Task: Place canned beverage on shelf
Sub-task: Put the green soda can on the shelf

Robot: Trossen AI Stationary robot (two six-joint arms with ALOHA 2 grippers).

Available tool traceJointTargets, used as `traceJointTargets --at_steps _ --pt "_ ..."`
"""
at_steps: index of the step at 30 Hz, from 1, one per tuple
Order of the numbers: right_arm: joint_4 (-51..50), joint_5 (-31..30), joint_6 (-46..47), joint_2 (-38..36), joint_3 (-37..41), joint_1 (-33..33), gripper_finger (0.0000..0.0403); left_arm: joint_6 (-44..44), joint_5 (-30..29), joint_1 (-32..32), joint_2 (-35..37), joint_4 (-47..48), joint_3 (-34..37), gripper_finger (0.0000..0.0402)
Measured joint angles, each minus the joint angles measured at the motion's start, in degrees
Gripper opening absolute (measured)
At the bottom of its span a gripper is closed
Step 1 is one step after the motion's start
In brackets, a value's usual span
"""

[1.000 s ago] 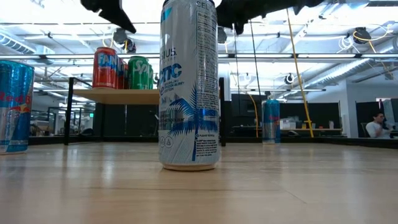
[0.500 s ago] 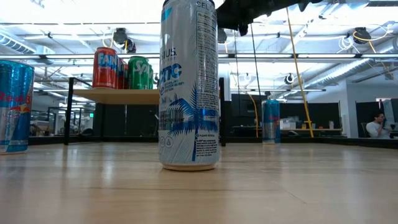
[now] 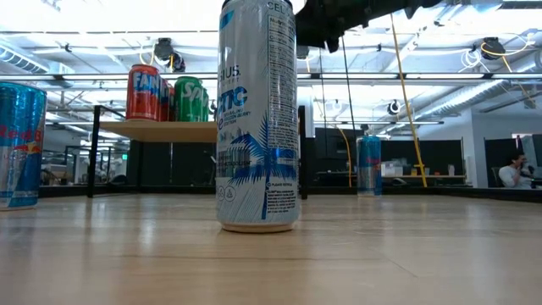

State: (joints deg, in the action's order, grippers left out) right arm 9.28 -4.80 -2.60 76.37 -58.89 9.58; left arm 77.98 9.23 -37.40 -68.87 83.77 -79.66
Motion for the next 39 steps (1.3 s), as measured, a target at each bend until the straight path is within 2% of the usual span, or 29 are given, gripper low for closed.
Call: traceJointTargets --at_steps 7,15,18,25,33,36,39 --pt "-3.69 0.08 -0.04 0.01 -0.02 0.9 0.0206 11.91 -5.31 -10.62 -4.42 -1.05 0.0 0.0231" --pt "-4.05 0.17 1.37 0.01 -0.02 1.79 0.0235 15.18 -6.29 -16.6 -10.33 -8.76 0.0 0.0231" --pt "-3.88 0.31 1.49 0.01 -0.02 1.84 0.0244 15.06 -6.78 -17.83 -12.07 -10.45 0.0 0.0231" --pt "-3.73 0.31 1.75 0.01 -0.02 1.88 0.0264 16.08 -6.34 -18.59 -15.35 -7.61 0.06 0.0231" --pt "-3.99 0.33 1.95 0.01 -0.02 1.86 0.0279 16.26 -6.19 -18.61 -17.04 -11.27 0.46 0.0231" --pt "-3.98 0.33 2.24 0.01 -0.02 1.88 0.0283 16.26 -6.49 -18.61 -18.7 -13.64 1.03 0.0244" --pt "-3.98 0.33 2.39 0.01 -0.02 1.86 0.0285 16.26 -5.57 -18.65 -20.8 -14.28 1.81 0.0276"
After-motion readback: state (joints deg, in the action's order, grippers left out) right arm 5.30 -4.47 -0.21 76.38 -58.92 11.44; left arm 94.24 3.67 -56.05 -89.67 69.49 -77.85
